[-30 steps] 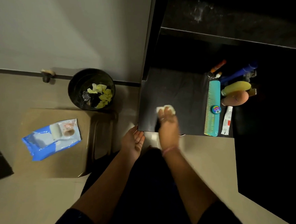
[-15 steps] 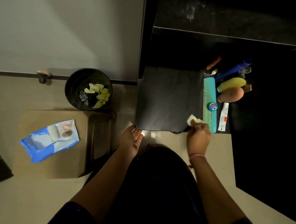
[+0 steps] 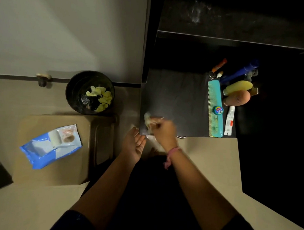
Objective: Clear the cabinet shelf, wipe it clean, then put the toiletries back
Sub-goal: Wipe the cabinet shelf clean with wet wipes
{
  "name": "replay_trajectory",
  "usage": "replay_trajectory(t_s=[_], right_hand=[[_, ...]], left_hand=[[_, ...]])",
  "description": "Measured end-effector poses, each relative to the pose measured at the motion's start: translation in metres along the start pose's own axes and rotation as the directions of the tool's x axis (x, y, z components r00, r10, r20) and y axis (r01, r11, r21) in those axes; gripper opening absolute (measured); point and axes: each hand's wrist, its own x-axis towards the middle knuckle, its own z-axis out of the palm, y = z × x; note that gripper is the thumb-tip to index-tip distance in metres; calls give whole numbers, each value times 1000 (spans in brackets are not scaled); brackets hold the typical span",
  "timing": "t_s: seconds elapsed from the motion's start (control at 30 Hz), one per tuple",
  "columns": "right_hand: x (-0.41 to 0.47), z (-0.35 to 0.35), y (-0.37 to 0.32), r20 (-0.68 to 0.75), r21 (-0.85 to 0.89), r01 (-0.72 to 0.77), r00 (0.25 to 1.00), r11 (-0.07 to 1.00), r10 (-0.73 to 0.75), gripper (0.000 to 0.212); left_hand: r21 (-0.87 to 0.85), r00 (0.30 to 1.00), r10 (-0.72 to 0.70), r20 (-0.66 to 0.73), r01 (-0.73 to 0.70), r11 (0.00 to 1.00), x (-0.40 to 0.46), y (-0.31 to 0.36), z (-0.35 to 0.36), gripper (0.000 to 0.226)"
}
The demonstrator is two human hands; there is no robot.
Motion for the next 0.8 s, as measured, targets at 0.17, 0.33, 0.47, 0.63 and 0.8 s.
replay_trajectory(t_s=[0.17, 0.33, 0.47, 0.63, 0.8], right_hand=[[69, -58, 58, -359, -83, -314, 895, 946, 266, 30], [17, -16, 62, -223, -197, -205, 962, 959, 159, 44], [-39, 37, 27, 4, -185, 131, 991, 974, -132, 40], [-15, 30, 3, 118, -170, 350, 935, 921, -333, 29], [69, -5, -25, -55, -211, 326, 937, 921, -345, 36]], left_hand=[[10, 999, -33, 17, 32, 999, -5, 2, 0, 42], [16, 999, -46, 4, 46, 999, 4, 2, -1, 43], [4, 998, -61, 12, 61, 998, 9, 5, 0, 28], [79, 997, -80, -3, 80, 994, 15, 12, -5, 32], [121, 996, -92, 12, 89, 989, 18, 11, -5, 45]])
